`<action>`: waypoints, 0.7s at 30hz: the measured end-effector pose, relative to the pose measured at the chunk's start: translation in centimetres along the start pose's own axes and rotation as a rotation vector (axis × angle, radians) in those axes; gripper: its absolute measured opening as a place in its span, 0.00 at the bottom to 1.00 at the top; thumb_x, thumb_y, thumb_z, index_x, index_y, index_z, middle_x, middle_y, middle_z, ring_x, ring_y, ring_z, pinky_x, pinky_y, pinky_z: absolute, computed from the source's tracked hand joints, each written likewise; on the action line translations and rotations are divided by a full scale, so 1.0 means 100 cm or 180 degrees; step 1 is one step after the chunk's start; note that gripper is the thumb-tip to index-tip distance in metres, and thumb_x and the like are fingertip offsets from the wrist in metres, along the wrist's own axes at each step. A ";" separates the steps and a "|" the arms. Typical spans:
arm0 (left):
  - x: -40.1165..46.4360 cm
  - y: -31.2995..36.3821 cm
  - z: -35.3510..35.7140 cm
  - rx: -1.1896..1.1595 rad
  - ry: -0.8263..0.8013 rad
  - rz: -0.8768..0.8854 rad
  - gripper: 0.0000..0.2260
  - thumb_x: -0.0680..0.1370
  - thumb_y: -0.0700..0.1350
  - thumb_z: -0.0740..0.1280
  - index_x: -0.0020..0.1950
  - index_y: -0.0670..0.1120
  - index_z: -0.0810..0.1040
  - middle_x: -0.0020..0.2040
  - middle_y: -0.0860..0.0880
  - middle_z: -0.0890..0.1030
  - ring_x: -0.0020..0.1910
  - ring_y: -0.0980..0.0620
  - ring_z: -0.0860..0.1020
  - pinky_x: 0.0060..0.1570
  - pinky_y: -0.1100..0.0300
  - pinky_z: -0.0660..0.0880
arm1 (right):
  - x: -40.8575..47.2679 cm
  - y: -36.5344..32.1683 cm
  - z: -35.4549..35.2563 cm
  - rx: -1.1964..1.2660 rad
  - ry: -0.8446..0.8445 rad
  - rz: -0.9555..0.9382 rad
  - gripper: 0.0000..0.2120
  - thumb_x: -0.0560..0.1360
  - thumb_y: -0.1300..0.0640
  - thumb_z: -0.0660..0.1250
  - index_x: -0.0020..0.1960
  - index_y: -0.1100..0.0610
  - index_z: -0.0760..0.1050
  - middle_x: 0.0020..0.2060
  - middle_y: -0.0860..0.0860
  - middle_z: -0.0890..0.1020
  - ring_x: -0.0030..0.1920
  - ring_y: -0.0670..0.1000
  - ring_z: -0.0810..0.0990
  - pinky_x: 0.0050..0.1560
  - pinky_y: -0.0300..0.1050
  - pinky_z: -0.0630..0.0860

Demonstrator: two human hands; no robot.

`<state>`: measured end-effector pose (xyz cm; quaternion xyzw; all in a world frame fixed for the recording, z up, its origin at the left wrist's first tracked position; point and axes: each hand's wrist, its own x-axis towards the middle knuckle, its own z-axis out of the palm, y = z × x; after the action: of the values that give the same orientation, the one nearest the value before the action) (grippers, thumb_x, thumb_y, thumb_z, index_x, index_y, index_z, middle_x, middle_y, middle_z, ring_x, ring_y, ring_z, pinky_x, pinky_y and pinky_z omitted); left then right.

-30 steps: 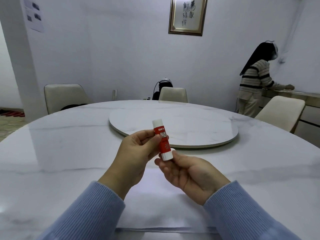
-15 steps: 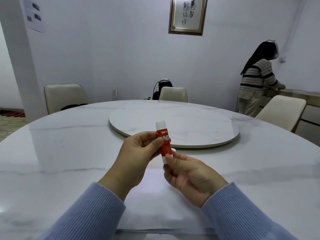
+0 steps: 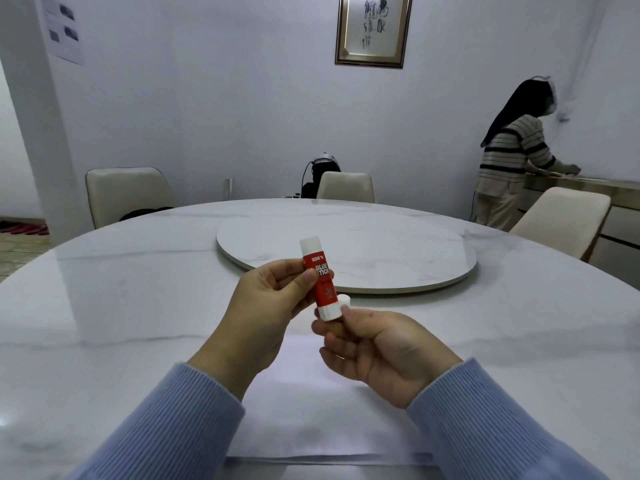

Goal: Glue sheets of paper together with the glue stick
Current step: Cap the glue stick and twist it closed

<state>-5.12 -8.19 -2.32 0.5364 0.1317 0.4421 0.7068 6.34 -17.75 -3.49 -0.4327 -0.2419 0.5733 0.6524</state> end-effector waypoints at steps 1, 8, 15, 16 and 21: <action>0.000 0.000 -0.001 0.0003 0.0014 0.0015 0.12 0.66 0.41 0.68 0.48 0.40 0.80 0.40 0.44 0.86 0.42 0.50 0.85 0.40 0.63 0.80 | 0.000 0.000 -0.001 0.0036 0.0112 -0.0093 0.07 0.74 0.62 0.65 0.46 0.66 0.79 0.32 0.57 0.84 0.27 0.50 0.80 0.36 0.47 0.83; 0.000 0.001 -0.001 -0.0024 -0.0032 -0.0015 0.13 0.66 0.42 0.68 0.48 0.40 0.80 0.41 0.44 0.86 0.42 0.50 0.85 0.40 0.63 0.80 | -0.002 0.001 0.000 0.0032 -0.0014 0.0228 0.15 0.70 0.58 0.68 0.49 0.69 0.77 0.41 0.64 0.85 0.34 0.54 0.85 0.33 0.44 0.81; 0.000 0.001 -0.001 0.0019 -0.0005 0.0114 0.14 0.65 0.42 0.69 0.49 0.40 0.80 0.43 0.43 0.86 0.44 0.47 0.85 0.40 0.63 0.80 | 0.005 0.010 0.006 0.0288 0.0231 -0.0629 0.24 0.55 0.69 0.74 0.51 0.66 0.79 0.41 0.58 0.83 0.36 0.50 0.84 0.40 0.44 0.82; -0.001 0.001 0.000 0.0048 0.0007 0.0107 0.14 0.65 0.42 0.69 0.49 0.40 0.80 0.43 0.43 0.86 0.44 0.47 0.85 0.40 0.64 0.80 | 0.005 0.009 0.006 0.0162 0.0260 -0.0642 0.25 0.55 0.67 0.75 0.51 0.64 0.80 0.44 0.57 0.82 0.38 0.50 0.84 0.41 0.44 0.82; -0.001 0.001 0.000 -0.0084 0.0091 0.0008 0.08 0.70 0.38 0.68 0.47 0.39 0.80 0.42 0.43 0.86 0.43 0.49 0.85 0.39 0.64 0.80 | -0.002 -0.002 0.003 0.0289 0.0058 -0.0037 0.17 0.73 0.52 0.68 0.47 0.67 0.81 0.43 0.64 0.84 0.39 0.58 0.85 0.35 0.44 0.82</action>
<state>-5.24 -8.22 -2.22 0.5208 0.1353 0.4523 0.7112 6.18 -17.80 -3.12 -0.4065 -0.2121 0.5759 0.6768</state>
